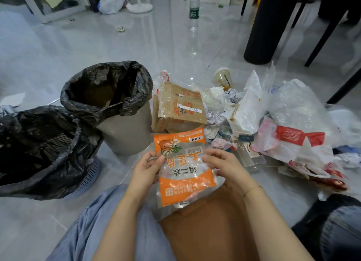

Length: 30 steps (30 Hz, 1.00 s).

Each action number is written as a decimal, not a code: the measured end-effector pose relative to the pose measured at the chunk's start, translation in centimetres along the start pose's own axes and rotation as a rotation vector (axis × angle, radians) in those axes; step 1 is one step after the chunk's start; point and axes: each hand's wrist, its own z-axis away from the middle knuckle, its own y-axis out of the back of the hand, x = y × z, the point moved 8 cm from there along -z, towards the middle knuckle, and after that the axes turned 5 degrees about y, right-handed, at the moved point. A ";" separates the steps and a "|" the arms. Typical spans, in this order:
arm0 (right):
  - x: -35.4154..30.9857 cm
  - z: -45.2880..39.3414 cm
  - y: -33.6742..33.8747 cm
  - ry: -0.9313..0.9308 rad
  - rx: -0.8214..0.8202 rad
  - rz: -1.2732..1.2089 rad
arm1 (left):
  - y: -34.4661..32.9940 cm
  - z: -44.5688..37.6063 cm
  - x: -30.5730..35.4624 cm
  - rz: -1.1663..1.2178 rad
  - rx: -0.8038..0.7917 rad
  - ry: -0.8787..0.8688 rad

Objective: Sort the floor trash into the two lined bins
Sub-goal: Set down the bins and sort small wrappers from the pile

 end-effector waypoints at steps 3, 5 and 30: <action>-1.2 0.0 0.5 0.062 0.011 0.028 | -1.4 0.2 -0.8 0.057 -0.107 0.122; -1.9 0.1 0.9 0.090 -0.018 0.058 | -2.2 0.4 -1.8 0.213 -0.246 0.308; 5.1 -4.5 2.5 -0.099 0.200 0.422 | 4.5 -5.4 -3.9 0.174 0.120 0.204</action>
